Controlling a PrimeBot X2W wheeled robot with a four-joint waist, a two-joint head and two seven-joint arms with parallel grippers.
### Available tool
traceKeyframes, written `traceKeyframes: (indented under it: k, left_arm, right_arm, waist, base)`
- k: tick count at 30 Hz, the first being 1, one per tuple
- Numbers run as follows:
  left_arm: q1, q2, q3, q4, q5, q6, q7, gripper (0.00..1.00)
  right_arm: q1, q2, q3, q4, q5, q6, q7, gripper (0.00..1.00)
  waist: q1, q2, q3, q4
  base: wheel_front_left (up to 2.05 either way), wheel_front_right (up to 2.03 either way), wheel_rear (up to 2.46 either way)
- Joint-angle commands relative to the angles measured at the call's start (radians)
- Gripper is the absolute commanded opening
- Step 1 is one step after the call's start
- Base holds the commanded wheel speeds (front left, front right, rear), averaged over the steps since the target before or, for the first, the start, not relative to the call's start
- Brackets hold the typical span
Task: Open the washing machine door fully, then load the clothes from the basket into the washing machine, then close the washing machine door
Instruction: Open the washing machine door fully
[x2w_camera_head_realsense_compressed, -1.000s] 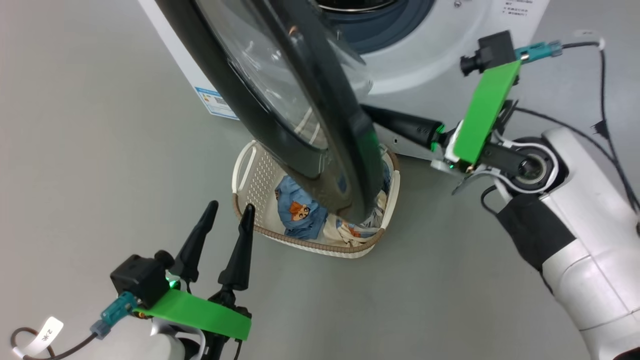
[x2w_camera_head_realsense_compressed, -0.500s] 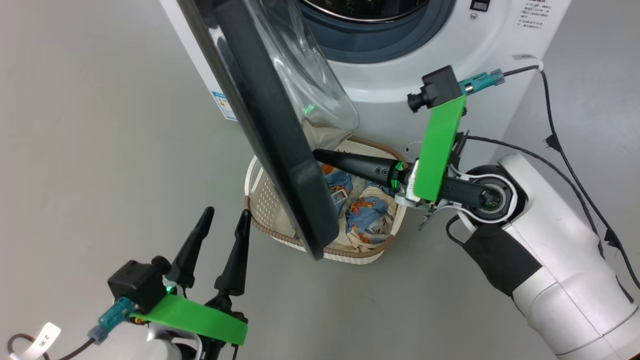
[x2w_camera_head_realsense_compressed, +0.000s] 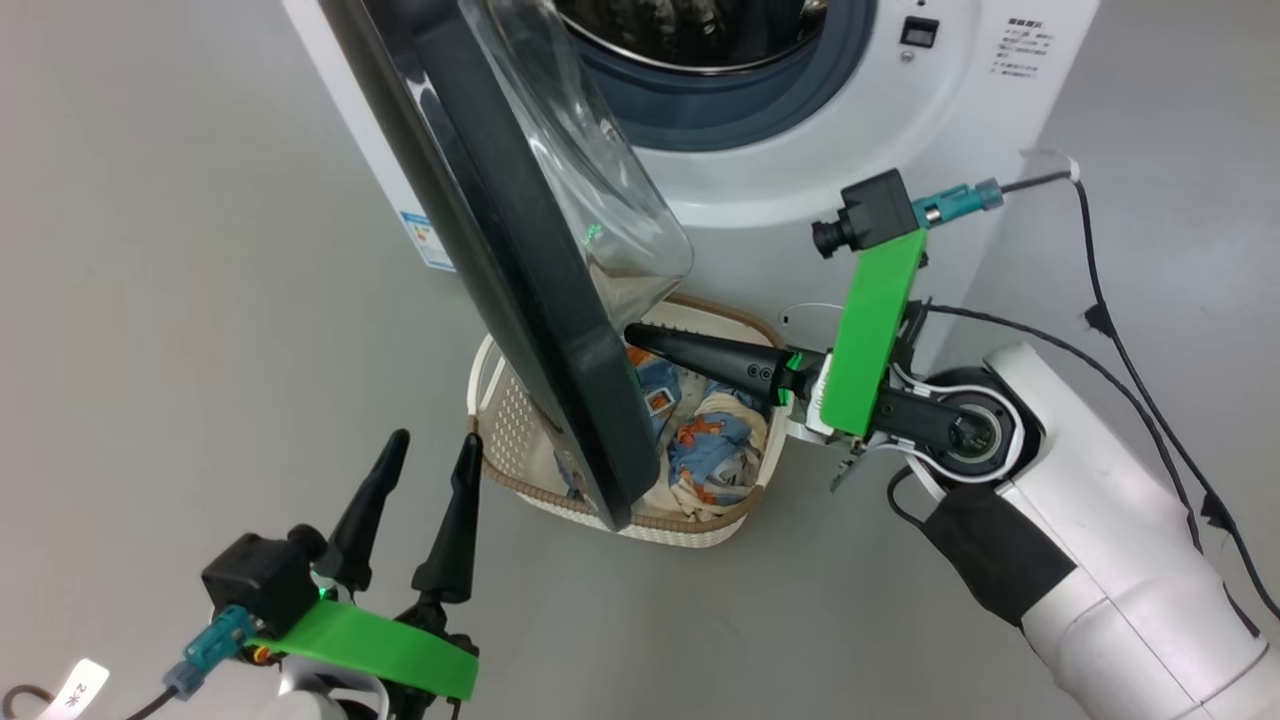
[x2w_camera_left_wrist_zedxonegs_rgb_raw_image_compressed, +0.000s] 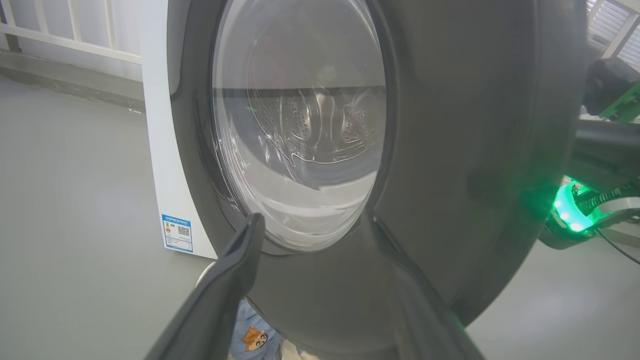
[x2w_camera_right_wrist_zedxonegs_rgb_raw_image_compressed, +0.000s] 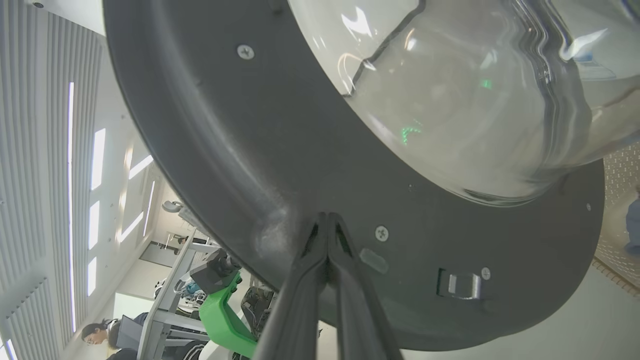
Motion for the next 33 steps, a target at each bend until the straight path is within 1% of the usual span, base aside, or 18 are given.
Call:
traceKeyframes:
  k: [1, 7, 16, 33]
  left_arm:
    - [-0.007, 0.029, 0.043, -0.012, -0.002, -0.002, -0.006, 1.0]
    - [0.006, 0.039, 0.059, 0.006, -0.004, -0.002, -0.006, 1.0]
    - [0.049, 0.054, 0.087, 0.023, 0.0, -0.002, -0.006, 1.0]
    - [0.105, 0.066, 0.129, 0.017, 0.013, -0.002, -0.006, 1.0]
  right_arm:
    - [0.029, 0.007, -0.005, -0.034, -0.014, 0.003, -0.023, 1.0]
    - [0.081, -0.017, -0.011, -0.035, -0.02, 0.003, -0.072, 1.0]
    - [0.203, -0.071, -0.018, -0.042, -0.026, 0.003, -0.164, 1.0]
    - [0.436, -0.213, -0.036, -0.039, -0.055, 0.003, -0.372, 1.0]
  waist:
    - [0.0, 0.0, -0.017, -0.02]
    - [0.0, 0.0, -0.041, -0.049]
    - [0.0, 0.0, -0.09, -0.102]
    - [0.0, 0.0, -0.142, -0.182]
  base:
    - [0.0, 0.0, 0.0]
    - [0.0, 0.0, 0.0]
    - [0.0, 0.0, 0.0]
    - [0.0, 0.0, 0.0]
